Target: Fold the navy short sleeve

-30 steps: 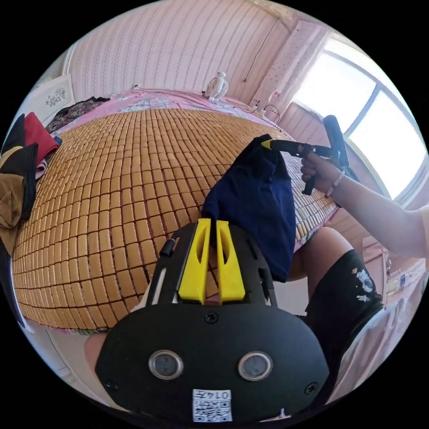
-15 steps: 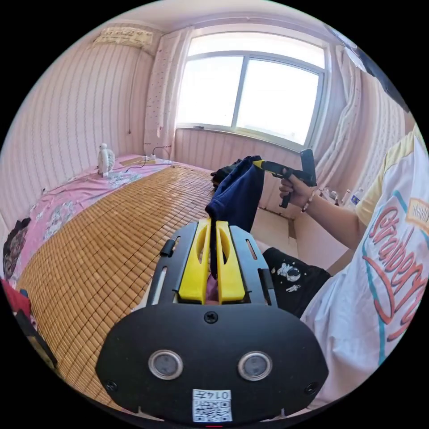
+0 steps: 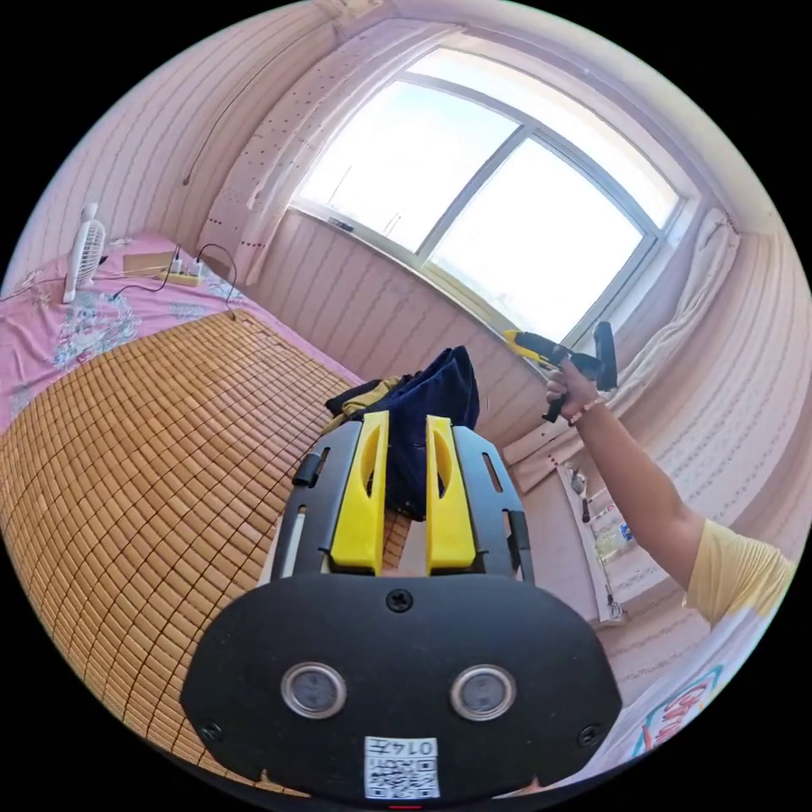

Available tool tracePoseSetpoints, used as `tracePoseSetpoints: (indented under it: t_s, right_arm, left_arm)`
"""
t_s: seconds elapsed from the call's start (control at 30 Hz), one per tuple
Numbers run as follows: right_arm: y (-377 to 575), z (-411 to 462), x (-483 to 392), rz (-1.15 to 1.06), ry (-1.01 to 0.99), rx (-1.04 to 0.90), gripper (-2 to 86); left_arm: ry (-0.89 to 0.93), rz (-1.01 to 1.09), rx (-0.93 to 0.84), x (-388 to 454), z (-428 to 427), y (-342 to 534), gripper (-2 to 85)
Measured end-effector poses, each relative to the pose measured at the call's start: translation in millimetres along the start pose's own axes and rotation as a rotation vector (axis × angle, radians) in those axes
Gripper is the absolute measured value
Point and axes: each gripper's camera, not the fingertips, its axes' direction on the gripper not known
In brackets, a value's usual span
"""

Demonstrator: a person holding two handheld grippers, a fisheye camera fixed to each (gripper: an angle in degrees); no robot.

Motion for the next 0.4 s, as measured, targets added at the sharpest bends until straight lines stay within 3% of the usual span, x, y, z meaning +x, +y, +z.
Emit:
tracePoseSetpoints:
  t_s: [0.13,0.2,0.4]
  right_arm:
    - [99.5,-3.8,-41.5,-0.238,0.034,0.108,7.2]
    - [188.1,1.2,-80.1,-0.389,0.058,0.022,3.3]
    - [389.5,12.5,-157.7,-0.468,0.049,-0.232,-0.2]
  left_arm:
    - [-0.171,0.063,-0.063,-12.5,-34.0,80.4,4.2]
    - [-0.236,0.094,-0.121,-6.3,-60.4,125.0,2.5]
    - [-0.587,0.175,-0.256,66.9,-160.8,278.4,-0.8]
